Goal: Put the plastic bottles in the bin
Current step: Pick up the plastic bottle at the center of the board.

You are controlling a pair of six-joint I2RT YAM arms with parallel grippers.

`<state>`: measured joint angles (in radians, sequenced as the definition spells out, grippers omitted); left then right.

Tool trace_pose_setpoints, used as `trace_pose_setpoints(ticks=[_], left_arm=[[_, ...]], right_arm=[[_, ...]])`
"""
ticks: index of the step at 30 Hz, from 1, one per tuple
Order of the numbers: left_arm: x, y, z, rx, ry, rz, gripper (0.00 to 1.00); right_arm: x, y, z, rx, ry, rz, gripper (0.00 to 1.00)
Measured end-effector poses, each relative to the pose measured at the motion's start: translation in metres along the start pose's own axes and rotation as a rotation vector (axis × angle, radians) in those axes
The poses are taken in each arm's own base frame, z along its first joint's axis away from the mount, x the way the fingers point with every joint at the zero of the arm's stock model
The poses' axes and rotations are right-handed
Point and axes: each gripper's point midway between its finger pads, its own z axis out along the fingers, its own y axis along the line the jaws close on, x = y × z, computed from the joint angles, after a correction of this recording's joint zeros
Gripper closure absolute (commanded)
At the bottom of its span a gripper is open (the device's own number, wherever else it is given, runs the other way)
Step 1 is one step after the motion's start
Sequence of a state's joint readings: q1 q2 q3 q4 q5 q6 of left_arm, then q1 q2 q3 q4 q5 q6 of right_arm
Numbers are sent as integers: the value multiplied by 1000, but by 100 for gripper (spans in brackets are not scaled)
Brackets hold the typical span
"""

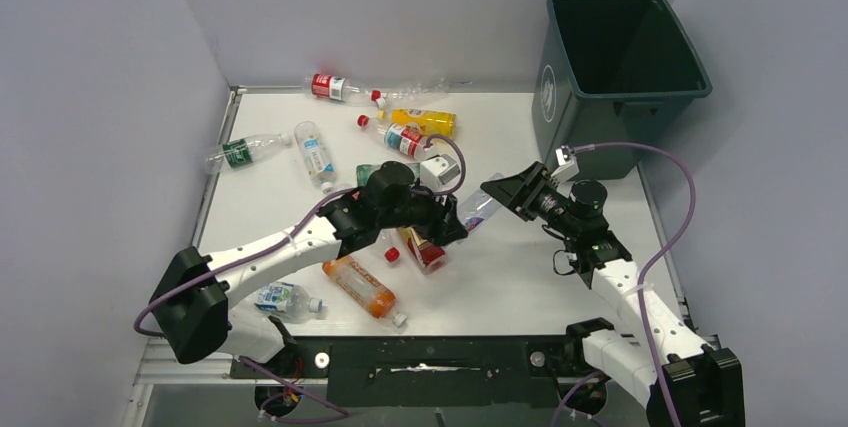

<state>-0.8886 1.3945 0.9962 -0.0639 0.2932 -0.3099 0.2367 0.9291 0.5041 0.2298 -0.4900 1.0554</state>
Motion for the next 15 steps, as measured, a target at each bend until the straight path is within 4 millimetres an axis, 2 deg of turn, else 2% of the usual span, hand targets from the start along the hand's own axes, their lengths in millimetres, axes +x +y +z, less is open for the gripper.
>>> trace_pose_setpoints(ticks=[8, 10, 11, 12, 13, 15], left_arm=[[2, 1, 2, -1, 6, -1, 52], [2, 1, 2, -1, 6, -1, 44], [2, 1, 2, -1, 6, -1, 32], [2, 1, 2, -1, 6, 0, 24], [2, 1, 2, -2, 7, 1, 20], [3, 2, 1, -7, 11, 6, 17]], right_arm=[[1, -1, 0, 4, 2, -1, 59], [1, -1, 0, 4, 2, -1, 59], [1, -1, 0, 4, 2, -1, 59], [1, -1, -1, 4, 2, -1, 59], [1, -1, -1, 4, 2, -3, 59], [1, -3, 0, 11, 1, -7, 59]])
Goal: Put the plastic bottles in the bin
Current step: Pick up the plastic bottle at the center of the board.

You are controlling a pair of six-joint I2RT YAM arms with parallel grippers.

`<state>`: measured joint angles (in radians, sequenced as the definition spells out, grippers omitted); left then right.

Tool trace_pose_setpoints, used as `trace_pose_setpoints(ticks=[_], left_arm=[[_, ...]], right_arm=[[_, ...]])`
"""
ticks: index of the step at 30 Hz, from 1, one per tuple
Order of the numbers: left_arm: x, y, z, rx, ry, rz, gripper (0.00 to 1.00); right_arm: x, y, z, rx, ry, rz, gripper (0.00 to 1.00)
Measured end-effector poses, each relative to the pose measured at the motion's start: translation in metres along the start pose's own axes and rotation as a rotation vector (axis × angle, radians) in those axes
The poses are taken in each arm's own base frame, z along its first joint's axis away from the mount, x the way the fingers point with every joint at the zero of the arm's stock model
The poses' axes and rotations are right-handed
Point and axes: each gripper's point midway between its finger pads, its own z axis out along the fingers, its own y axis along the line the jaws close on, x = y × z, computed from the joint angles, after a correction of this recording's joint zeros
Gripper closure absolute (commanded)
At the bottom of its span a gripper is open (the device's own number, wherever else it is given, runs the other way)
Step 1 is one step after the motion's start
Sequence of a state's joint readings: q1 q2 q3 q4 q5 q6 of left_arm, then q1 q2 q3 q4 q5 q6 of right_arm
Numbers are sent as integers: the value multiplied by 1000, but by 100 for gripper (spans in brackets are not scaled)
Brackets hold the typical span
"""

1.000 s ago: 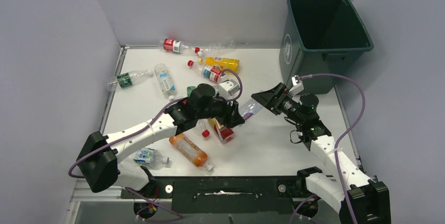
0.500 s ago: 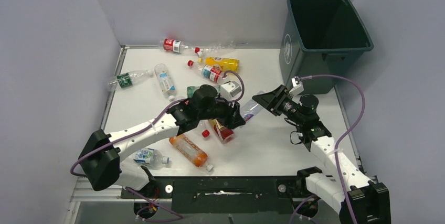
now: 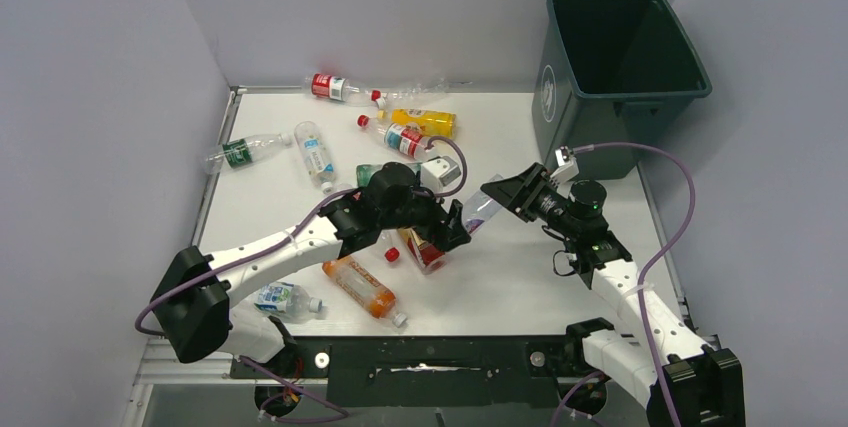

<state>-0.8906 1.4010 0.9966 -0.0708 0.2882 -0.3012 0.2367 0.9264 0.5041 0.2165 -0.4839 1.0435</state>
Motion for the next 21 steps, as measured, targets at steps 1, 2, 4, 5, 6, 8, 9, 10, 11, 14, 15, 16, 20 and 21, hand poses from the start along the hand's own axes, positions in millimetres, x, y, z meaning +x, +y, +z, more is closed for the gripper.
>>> trace_pose_setpoints(ticks=[1, 2, 4, 5, 6, 8, 9, 10, 11, 14, 15, 16, 20, 21], left_arm=[[1, 1, 0, -5, 3, 1, 17], [2, 2, 0, -8, 7, 0, 17], [3, 4, -1, -20, 12, 1, 16], [4, 5, -2, -26, 13, 1, 16], [4, 5, -3, -30, 14, 2, 16], [2, 5, -7, -35, 10, 6, 16], [0, 4, -9, -37, 5, 10, 16], [-2, 3, -11, -38, 0, 13, 15], [-5, 2, -13, -38, -7, 16, 15], [-15, -1, -17, -36, -27, 22, 15], [-19, -3, -20, -35, -39, 26, 15], [-24, -5, -22, -33, -51, 29, 15], [-43, -10, -34, -44, -105, 41, 14], [-48, -11, -38, -51, -120, 43, 14]], right_arm=[[0, -1, 0, 4, 1, -1, 59], [0, -2, 0, 7, 1, -2, 60], [1, -3, 0, 10, 1, -5, 60], [1, -3, 0, 11, 1, -6, 60], [1, -3, 0, 11, 1, -8, 60], [1, -3, 0, 11, 2, -10, 60], [1, -3, 0, 12, 1, -10, 60], [1, -3, 0, 12, 2, -10, 60], [1, -3, 0, 12, 2, -10, 60], [1, -3, 0, 13, 2, -10, 60], [1, -3, 0, 13, 2, -12, 60], [1, -3, 0, 13, 2, -12, 60], [1, -5, 0, 18, 2, -17, 60], [1, -6, 0, 25, 3, -21, 60]])
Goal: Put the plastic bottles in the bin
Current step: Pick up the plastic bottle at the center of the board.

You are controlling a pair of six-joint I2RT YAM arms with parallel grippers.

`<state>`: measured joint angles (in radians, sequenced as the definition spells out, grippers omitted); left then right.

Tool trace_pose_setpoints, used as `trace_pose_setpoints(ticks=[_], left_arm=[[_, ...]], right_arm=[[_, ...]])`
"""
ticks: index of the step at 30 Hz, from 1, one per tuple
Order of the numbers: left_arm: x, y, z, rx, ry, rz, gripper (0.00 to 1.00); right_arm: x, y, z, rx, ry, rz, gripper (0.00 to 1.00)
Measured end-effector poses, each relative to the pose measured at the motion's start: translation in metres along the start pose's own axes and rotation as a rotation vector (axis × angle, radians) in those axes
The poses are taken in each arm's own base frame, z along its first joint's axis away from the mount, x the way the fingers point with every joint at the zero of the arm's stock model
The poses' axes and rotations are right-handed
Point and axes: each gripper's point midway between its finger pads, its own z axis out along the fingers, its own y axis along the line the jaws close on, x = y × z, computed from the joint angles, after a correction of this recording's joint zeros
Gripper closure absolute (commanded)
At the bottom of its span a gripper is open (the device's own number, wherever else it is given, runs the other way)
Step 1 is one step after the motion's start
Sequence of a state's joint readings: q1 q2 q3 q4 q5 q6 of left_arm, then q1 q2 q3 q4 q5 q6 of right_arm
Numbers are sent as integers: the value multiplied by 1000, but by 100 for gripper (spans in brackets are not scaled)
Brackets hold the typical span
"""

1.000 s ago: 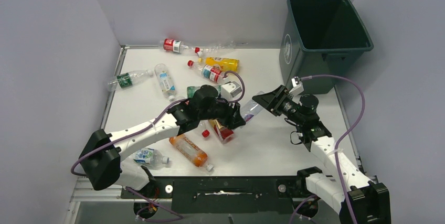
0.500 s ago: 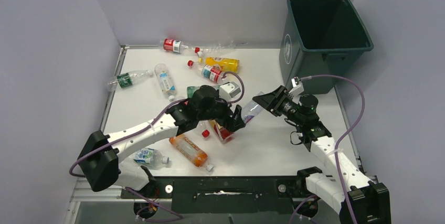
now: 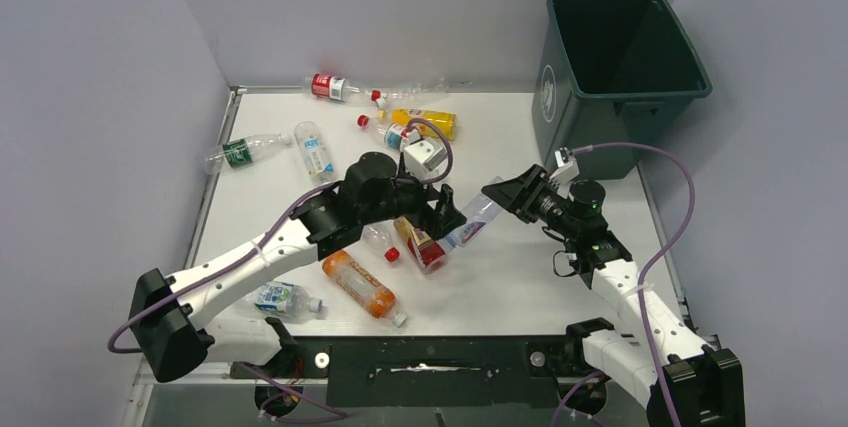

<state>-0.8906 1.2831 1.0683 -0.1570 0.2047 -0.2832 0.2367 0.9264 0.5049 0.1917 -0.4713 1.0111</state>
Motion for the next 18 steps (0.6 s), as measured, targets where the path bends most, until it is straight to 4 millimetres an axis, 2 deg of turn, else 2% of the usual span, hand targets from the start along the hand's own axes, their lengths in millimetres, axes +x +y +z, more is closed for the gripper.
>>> trace_pose_setpoints(ticks=[4, 7, 10, 15, 18], left_arm=[[-16, 5, -12, -41, -49, 1, 14], [-24, 10, -22, -68, -77, -3, 14], [-29, 12, -26, -82, -96, -8, 14], [-28, 15, -27, -94, -95, -23, 14], [-23, 18, -26, -101, -87, -31, 13]], right_arm=[[-3, -5, -1, 48, 3, -20, 60], [-21, 8, -2, 60, -29, -72, 60], [-50, 32, -5, 45, -87, -138, 60], [-125, 76, -14, 34, -250, -269, 60], [-159, 92, -21, 49, -330, -326, 60]])
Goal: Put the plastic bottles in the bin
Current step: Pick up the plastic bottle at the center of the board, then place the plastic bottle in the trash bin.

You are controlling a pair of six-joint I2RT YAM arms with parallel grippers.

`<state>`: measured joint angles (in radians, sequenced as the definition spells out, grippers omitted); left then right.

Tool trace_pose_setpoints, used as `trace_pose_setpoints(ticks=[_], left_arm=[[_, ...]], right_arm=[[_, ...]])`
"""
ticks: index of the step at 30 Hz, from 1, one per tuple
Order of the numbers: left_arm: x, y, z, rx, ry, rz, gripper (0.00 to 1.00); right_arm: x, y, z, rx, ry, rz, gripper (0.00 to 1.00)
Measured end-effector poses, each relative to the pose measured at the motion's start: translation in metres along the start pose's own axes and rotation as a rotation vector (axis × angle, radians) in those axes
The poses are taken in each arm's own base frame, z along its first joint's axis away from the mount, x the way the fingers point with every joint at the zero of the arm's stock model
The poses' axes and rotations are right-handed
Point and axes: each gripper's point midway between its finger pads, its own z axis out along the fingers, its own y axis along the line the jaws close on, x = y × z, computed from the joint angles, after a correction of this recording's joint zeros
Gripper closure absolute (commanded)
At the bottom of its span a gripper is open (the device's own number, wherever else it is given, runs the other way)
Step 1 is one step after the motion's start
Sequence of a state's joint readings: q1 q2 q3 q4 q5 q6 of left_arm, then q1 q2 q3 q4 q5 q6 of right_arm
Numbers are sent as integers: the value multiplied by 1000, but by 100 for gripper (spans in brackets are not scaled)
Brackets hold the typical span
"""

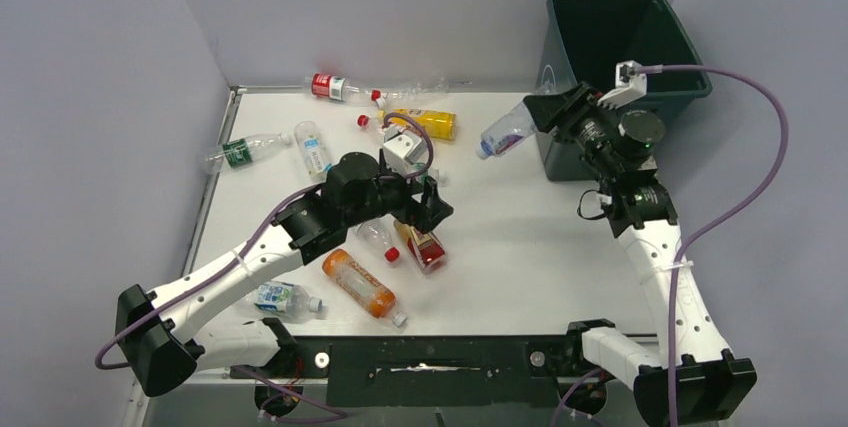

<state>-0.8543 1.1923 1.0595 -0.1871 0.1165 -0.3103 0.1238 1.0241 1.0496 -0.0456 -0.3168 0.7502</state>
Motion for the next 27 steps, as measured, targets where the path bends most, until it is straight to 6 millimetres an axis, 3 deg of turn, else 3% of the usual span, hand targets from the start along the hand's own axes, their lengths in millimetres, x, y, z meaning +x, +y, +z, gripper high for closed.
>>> trace_pose_setpoints(ticks=[7, 14, 21, 27], left_arm=[[12, 6, -3, -13, 21, -7, 14], [14, 7, -3, -15, 23, -9, 13], [19, 7, -4, -3, 36, -11, 13], [25, 9, 1, -9, 59, -16, 13]], right_arm=[[-80, 9, 11, 65, -176, -190, 58], [-146, 10, 7, 169, -339, -354, 57], [-197, -14, -19, 312, -462, -433, 55], [-221, -51, -37, 432, -506, -449, 55]])
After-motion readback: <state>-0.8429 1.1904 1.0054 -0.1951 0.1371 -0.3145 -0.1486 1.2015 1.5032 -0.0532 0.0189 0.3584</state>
